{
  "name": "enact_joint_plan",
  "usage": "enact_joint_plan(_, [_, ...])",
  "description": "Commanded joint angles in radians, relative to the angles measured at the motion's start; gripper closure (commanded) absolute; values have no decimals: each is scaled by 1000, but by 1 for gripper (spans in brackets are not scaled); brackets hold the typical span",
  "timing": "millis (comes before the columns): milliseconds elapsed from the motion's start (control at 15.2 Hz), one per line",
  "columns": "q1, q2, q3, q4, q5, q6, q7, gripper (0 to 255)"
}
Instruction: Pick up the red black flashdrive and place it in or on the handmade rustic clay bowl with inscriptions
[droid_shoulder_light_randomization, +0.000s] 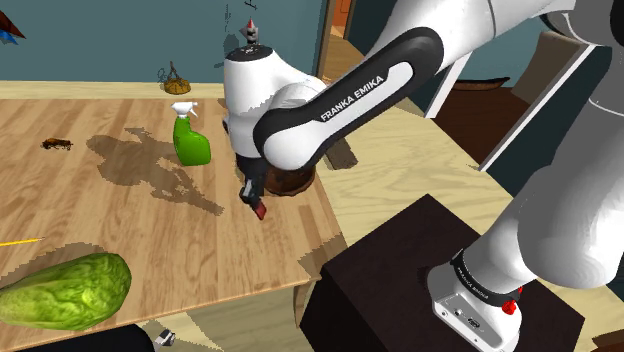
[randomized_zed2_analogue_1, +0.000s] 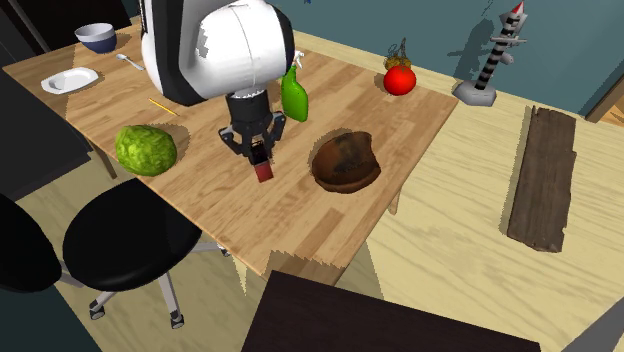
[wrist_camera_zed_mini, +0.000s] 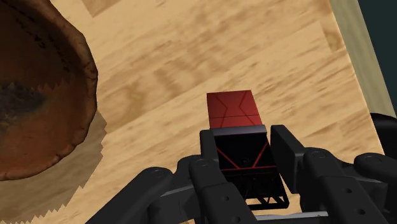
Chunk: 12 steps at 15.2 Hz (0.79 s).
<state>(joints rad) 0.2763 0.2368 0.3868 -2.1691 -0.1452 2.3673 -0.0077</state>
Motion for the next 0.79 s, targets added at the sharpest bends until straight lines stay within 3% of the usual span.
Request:
enact_joint_plan(0, [-31,-9,-14,-7,8,0,-50,255])
enact_joint_plan(726, [-192,29,-106,62,19,-20,-315,255])
